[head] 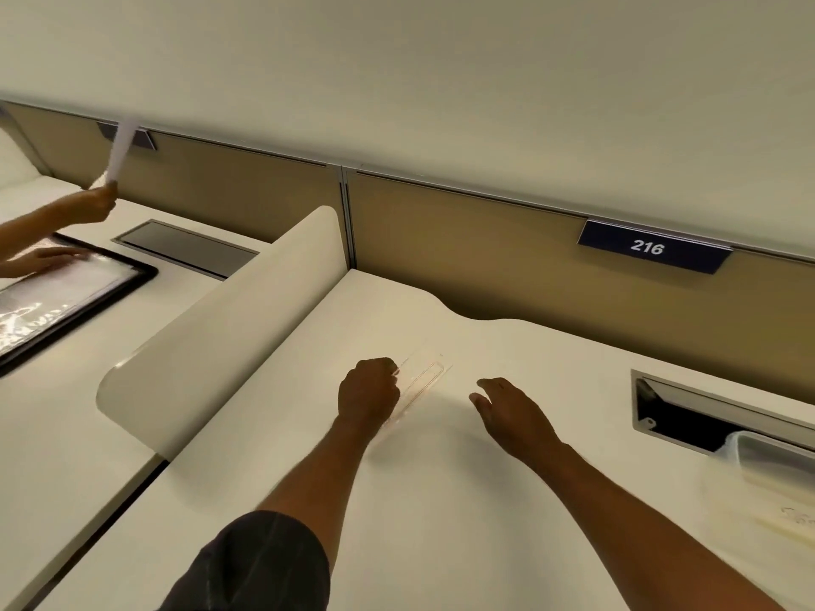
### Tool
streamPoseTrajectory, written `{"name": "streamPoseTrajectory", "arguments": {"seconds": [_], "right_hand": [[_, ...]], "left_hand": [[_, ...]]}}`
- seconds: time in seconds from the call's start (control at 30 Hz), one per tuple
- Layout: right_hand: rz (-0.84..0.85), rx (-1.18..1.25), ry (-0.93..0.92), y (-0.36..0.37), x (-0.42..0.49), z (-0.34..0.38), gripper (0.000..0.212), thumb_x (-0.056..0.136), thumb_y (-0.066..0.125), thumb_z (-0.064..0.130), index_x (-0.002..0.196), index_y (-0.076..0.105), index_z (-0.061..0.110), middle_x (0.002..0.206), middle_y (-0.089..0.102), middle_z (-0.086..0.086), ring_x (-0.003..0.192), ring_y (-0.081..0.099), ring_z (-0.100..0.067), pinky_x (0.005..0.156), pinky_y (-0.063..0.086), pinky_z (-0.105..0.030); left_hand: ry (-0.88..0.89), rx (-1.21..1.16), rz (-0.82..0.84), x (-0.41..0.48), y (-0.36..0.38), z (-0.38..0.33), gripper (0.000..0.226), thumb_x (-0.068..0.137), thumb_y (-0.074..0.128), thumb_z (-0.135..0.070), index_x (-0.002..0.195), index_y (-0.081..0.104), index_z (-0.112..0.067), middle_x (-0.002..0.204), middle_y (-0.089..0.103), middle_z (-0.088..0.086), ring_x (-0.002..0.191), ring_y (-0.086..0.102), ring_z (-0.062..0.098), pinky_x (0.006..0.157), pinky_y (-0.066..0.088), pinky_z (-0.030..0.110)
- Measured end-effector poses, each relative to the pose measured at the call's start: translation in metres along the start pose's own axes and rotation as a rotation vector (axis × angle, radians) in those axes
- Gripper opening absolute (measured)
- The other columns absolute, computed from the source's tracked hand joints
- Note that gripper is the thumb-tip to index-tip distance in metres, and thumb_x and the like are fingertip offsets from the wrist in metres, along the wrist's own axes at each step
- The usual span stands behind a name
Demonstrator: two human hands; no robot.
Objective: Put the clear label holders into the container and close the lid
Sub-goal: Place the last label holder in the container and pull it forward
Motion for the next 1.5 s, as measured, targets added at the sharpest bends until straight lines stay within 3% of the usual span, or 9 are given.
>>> {"name": "streamPoseTrajectory", "arguments": {"seconds": [0.13, 0.2, 0.3, 0.43, 0.7, 0.83, 1.03, 1.2, 1.5], "right_hand": [[-0.156, 0.377, 0.112, -0.037, -0.017, -0.038, 0.040, 0.098, 0.042, 0.039, 0.082, 0.055, 0.005, 0.084, 0.061, -0.015, 0.082, 0.056, -0.031, 0.074, 0.043, -0.040], [-0.135, 0.616, 0.191, -0.047, -0.027, -0.060, 0.043, 0.095, 0.050, 0.041, 0.084, 0.058, 0.001, 0.087, 0.064, -0.020, 0.083, 0.059, -0.033, 0.078, 0.048, -0.040], [0.171, 1.124, 0.321, -0.036, -0.046, -0.080, 0.056, 0.079, 0.064, 0.055, 0.104, 0.066, 0.005, 0.102, 0.067, -0.014, 0.097, 0.065, -0.031, 0.092, 0.052, -0.041], [0.540, 1.416, 0.268, -0.038, -0.086, -0.089, 0.052, 0.085, 0.068, 0.036, 0.125, 0.057, 0.004, 0.121, 0.063, -0.023, 0.110, 0.061, -0.041, 0.086, 0.056, -0.049], [0.456, 1.421, 0.200, -0.094, -0.127, -0.152, 0.046, 0.083, 0.070, 0.026, 0.123, 0.059, 0.005, 0.108, 0.065, -0.018, 0.096, 0.064, -0.032, 0.086, 0.056, -0.043], [0.373, 1.423, 0.220, -0.123, -0.146, -0.198, 0.052, 0.078, 0.075, 0.023, 0.124, 0.059, 0.005, 0.108, 0.066, -0.015, 0.103, 0.065, -0.033, 0.091, 0.055, -0.041], [0.254, 1.353, 0.216, -0.180, -0.176, -0.263, 0.045, 0.077, 0.074, 0.017, 0.119, 0.064, 0.006, 0.112, 0.067, -0.018, 0.100, 0.064, -0.028, 0.089, 0.056, -0.033], [0.210, 1.215, 0.232, -0.216, -0.208, -0.328, 0.058, 0.069, 0.081, 0.018, 0.123, 0.062, 0.008, 0.111, 0.068, -0.013, 0.093, 0.064, -0.020, 0.087, 0.054, -0.031], [0.141, 0.739, 0.333, -0.232, -0.252, -0.411, 0.047, 0.068, 0.082, 0.014, 0.113, 0.069, 0.016, 0.102, 0.075, -0.004, 0.095, 0.069, -0.018, 0.082, 0.055, -0.028]], "left_hand": [[-0.162, -0.848, 0.099, -0.004, 0.007, -0.043, 0.019, 0.082, 0.055, -0.005, 0.082, 0.072, -0.010, 0.084, 0.072, 0.004, 0.071, 0.065, 0.018, 0.066, 0.054, 0.028], [-0.185, -1.072, 0.169, -0.012, 0.015, -0.072, 0.013, 0.082, 0.059, -0.003, 0.082, 0.071, -0.009, 0.077, 0.069, 0.006, 0.064, 0.064, 0.017, 0.061, 0.055, 0.026], [-0.232, -1.270, 0.256, -0.026, 0.034, -0.109, 0.011, 0.085, 0.064, -0.006, 0.093, 0.070, -0.009, 0.079, 0.070, 0.006, 0.067, 0.067, 0.016, 0.066, 0.059, 0.027], [-0.270, -1.430, 0.311, -0.047, 0.059, -0.155, 0.013, 0.089, 0.064, -0.010, 0.102, 0.068, -0.009, 0.086, 0.074, 0.007, 0.076, 0.071, 0.019, 0.072, 0.059, 0.032], [-0.240, -1.589, 0.413, -0.081, 0.082, -0.241, 0.044, 0.087, 0.061, -0.047, 0.116, 0.060, -0.013, 0.111, 0.068, 0.015, 0.103, 0.067, 0.029, 0.083, 0.057, 0.040], [-0.123, -1.569, 0.478, -0.087, 0.078, -0.293, 0.056, 0.075, 0.061, -0.061, 0.115, 0.059, -0.021, 0.107, 0.072, 0.012, 0.101, 0.069, 0.029, 0.081, 0.058, 0.040], [-0.040, -1.593, 0.507, -0.105, 0.090, -0.363, 0.027, 0.081, 0.071, -0.034, 0.100, 0.064, -0.016, 0.093, 0.073, 0.009, 0.093, 0.069, 0.028, 0.086, 0.055, 0.039], [0.014, -1.566, 0.558, -0.126, 0.112, -0.408, 0.056, 0.075, 0.073, -0.018, 0.125, 0.050, -0.022, 0.103, 0.071, 0.009, 0.096, 0.066, 0.027, 0.087, 0.053, 0.035], [0.316, -0.700, 0.567, -0.153, 0.161, -0.434, 0.022, 0.071, 0.079, -0.033, 0.088, 0.067, -0.025, 0.076, 0.071, -0.023, 0.076, 0.065, -0.006, 0.066, 0.047, 0.009]]}}
Point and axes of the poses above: each hand's wrist, its own x-axis towards the middle knuckle, its own y-axis out of the palm, z = x × y, the point moved 9 cm from there along x, towards the middle knuckle
